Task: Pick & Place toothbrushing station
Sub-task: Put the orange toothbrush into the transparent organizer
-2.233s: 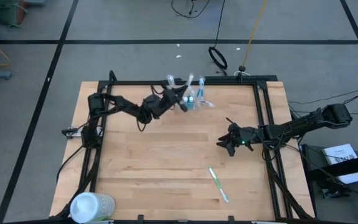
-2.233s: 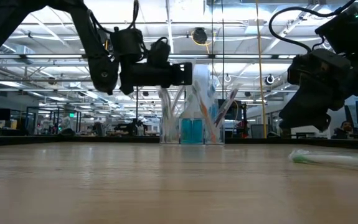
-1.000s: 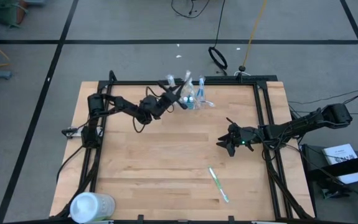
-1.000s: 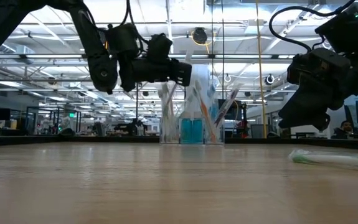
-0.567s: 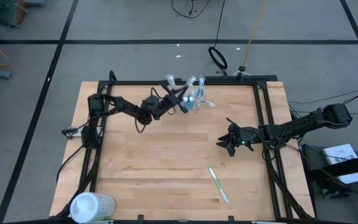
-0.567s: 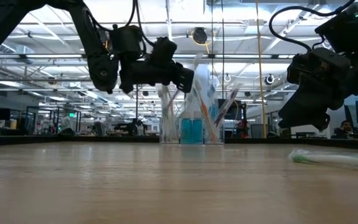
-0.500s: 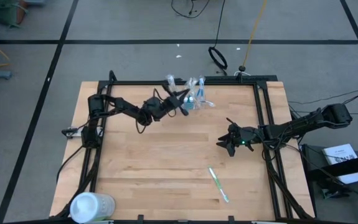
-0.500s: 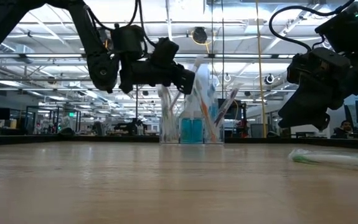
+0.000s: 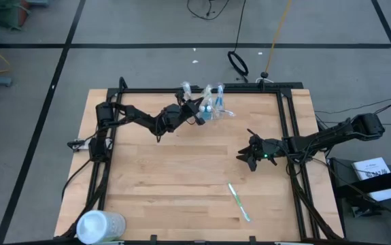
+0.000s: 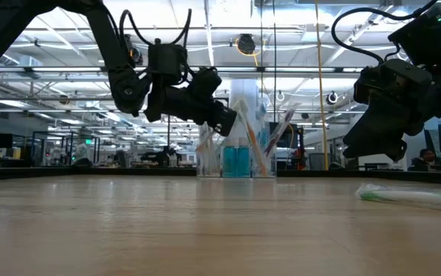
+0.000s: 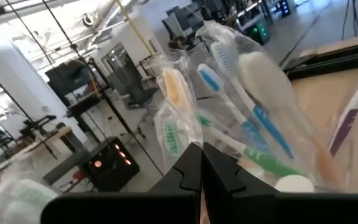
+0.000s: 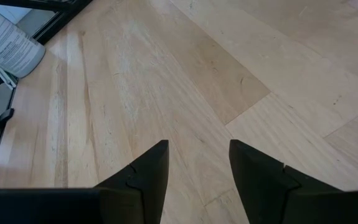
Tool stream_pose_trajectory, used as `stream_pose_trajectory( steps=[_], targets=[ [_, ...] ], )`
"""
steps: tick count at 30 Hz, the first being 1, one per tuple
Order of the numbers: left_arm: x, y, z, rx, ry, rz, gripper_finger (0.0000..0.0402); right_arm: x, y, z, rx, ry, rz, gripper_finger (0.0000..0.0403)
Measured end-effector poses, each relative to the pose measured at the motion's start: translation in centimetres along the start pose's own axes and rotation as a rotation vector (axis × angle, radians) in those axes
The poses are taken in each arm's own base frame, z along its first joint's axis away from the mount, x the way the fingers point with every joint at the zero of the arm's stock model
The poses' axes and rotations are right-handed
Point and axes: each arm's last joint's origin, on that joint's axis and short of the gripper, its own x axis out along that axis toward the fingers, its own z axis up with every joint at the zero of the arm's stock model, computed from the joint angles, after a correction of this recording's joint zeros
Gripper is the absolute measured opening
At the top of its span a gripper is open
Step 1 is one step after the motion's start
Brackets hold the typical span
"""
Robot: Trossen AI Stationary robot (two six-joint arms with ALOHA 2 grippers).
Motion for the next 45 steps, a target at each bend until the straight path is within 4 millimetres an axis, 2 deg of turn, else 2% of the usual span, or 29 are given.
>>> stream_pose_trajectory(
  steps=[3, 9, 16, 21, 27, 31, 36, 45],
  targets=[
    [0.0, 0.3, 0.5, -0.01, -0.046, 0.03, 0.0001, 0.0, 0.0, 0.0, 0.0, 0.0, 0.0, 0.016],
    [-0.6, 1.4, 2.8, -0.104, -0.29, 0.109, 0.0001, 0.0, 0.0, 0.0, 0.0, 0.0, 0.0, 0.016],
    [-0.2, 2.2, 2.4, -0.102, -0.315, 0.087, 0.0, 0.0, 0.0, 0.0, 0.0, 0.0, 0.0, 0.016],
    [-0.2, 1.9, 2.4, -0.07, -0.331, 0.04, 0.0, 0.0, 0.0, 0.0, 0.0, 0.0, 0.0, 0.016],
    [-0.3, 0.9, 2.2, -0.081, -0.28, -0.027, 0.0, 0.0, 0.0, 0.0, 0.0, 0.0, 0.0, 0.016],
    [0.1, 1.1, 1.4, -0.094, -0.205, -0.016, 0.0, 0.0, 0.0, 0.0, 0.0, 0.0, 0.0, 0.016],
    [0.5, 1.4, 1.4, -0.113, -0.199, -0.008, 0.0, 0.0, 0.0, 0.0, 0.0, 0.0, 0.0, 0.016],
    [2.7, 0.5, 2.4, -0.065, -0.034, -0.063, 0.0, 0.0, 0.0, 0.0, 0.006, 0.0, 0.0, 0.016]
  ],
)
